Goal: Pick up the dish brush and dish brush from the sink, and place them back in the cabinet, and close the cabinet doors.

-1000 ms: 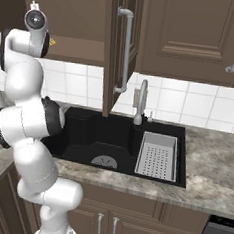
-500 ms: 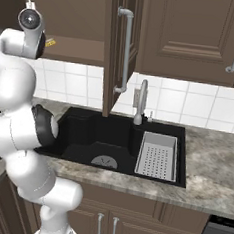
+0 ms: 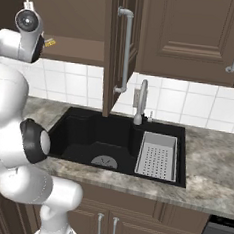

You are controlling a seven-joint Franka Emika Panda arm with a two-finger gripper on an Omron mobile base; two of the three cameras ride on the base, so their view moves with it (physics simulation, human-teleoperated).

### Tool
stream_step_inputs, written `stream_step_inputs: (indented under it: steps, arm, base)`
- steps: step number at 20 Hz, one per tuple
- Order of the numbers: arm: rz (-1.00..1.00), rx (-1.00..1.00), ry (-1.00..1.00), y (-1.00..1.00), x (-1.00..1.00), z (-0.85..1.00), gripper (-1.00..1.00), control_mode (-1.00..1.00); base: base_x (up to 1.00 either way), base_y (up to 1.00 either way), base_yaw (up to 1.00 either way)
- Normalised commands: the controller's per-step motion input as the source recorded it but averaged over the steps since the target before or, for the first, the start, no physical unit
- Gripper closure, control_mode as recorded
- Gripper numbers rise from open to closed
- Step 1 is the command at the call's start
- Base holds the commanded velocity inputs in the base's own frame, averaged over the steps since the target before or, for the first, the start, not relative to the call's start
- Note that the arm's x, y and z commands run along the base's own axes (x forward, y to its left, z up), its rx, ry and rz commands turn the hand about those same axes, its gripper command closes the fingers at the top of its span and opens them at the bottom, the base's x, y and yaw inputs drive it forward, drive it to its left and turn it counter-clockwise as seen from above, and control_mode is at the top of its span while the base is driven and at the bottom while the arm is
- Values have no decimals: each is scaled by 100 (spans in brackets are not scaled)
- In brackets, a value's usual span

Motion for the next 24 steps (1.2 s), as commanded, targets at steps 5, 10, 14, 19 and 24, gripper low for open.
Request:
stream_step_inputs:
  steps: [5, 10, 14, 19, 24]
  arm:
    - [0, 0, -6, -22, -45, 2, -100, -100]
    - [0, 0, -1, -16, -41, 3, -100, -100]
    - [0, -2, 0, -15, -40, 4, -100, -100]
    - [0, -3, 0, -17, -42, 6, -100, -100]
    - [0, -6, 0, -20, -41, 4, -100, -100]
  base:
    - [0, 0, 0]
    - [0, 0, 0]
    - [0, 0, 0]
    - [0, 0, 0]
    - [0, 0, 0]
